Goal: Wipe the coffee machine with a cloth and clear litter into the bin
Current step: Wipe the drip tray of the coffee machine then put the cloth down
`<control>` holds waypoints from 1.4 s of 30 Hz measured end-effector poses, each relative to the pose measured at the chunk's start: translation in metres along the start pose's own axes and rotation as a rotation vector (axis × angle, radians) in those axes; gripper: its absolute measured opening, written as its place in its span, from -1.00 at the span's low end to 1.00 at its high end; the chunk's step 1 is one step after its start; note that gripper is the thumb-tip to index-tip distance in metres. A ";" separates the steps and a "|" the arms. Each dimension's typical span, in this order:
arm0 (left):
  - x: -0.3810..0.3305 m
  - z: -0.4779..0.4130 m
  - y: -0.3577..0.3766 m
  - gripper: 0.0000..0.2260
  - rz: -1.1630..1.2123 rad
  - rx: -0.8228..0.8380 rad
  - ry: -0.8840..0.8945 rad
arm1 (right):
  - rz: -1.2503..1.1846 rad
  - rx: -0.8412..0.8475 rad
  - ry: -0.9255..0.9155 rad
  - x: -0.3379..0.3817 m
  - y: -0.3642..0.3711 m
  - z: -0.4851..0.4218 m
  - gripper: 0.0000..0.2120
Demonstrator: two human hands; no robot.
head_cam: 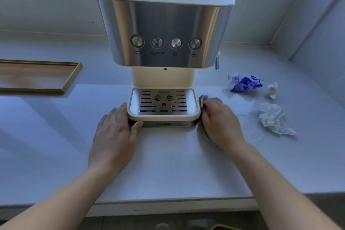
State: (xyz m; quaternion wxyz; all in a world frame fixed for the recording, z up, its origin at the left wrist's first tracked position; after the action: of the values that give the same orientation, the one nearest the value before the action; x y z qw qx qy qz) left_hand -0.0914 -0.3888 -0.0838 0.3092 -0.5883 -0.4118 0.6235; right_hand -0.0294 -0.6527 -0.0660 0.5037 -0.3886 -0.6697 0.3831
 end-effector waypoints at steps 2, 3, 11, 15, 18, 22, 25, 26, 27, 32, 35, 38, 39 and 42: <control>0.000 -0.001 0.001 -0.59 -0.004 0.002 -0.003 | 0.004 0.070 -0.027 -0.004 0.001 -0.025 -0.77; 0.000 -0.001 0.001 -0.59 -0.002 0.001 -0.002 | 0.014 0.102 -0.045 -0.005 0.002 -0.036 -0.76; -0.004 0.000 -0.002 -0.59 -0.004 0.003 0.002 | 0.001 0.124 -0.061 -0.004 0.005 -0.054 -0.75; -0.004 0.000 -0.001 -0.60 0.008 0.000 0.003 | -0.054 0.073 -0.078 -0.005 -0.001 -0.020 -0.81; -0.003 -0.001 -0.001 -0.59 0.003 0.007 0.001 | -0.089 0.027 -0.086 0.001 -0.005 0.010 -0.87; -0.001 -0.001 -0.002 -0.56 0.007 0.004 -0.001 | -0.035 -0.057 -0.045 0.016 -0.008 0.052 -0.91; -0.001 -0.001 0.001 -0.49 0.003 0.001 0.007 | -0.026 -0.075 -0.097 0.039 -0.005 0.083 -0.88; 0.000 0.000 0.002 -0.48 0.003 0.000 0.008 | -0.035 -0.071 -0.117 0.049 -0.001 0.089 -0.86; 0.000 -0.001 0.003 -0.47 0.006 0.002 0.011 | -0.048 -0.067 -0.139 0.060 0.004 0.092 -0.85; 0.002 -0.005 0.002 -0.51 0.047 0.000 0.025 | -0.130 0.047 -0.271 0.131 0.034 0.081 -0.80; 0.008 -0.006 0.000 -0.57 0.188 0.000 -0.015 | -0.224 0.147 -0.249 0.140 0.038 0.073 -0.72; 0.014 -0.001 -0.009 -0.54 0.397 -0.021 -0.045 | -0.601 0.322 -0.155 0.116 0.028 0.082 -0.52; 0.014 0.003 -0.013 -0.48 0.456 -0.036 -0.041 | -0.708 0.293 -0.105 0.101 0.020 0.087 -0.50; -0.013 0.033 -0.019 -0.33 0.412 -0.094 0.145 | -0.627 -0.005 -0.015 0.056 -0.004 0.104 -0.60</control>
State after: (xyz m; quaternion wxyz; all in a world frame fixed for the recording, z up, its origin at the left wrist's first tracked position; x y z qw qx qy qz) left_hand -0.1240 -0.3962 -0.0623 0.1764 -0.7168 -0.2883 0.6098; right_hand -0.1413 -0.6159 -0.0621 0.5915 -0.1614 -0.7615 0.2101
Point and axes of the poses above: each hand's wrist, its own z-axis away from the middle knuckle, its own y-axis out of the palm, x = y × z, the point moved 7 cm from there along -z, towards the middle knuckle, and after that the axes turned 3 degrees about x, right-handed, at the moved point
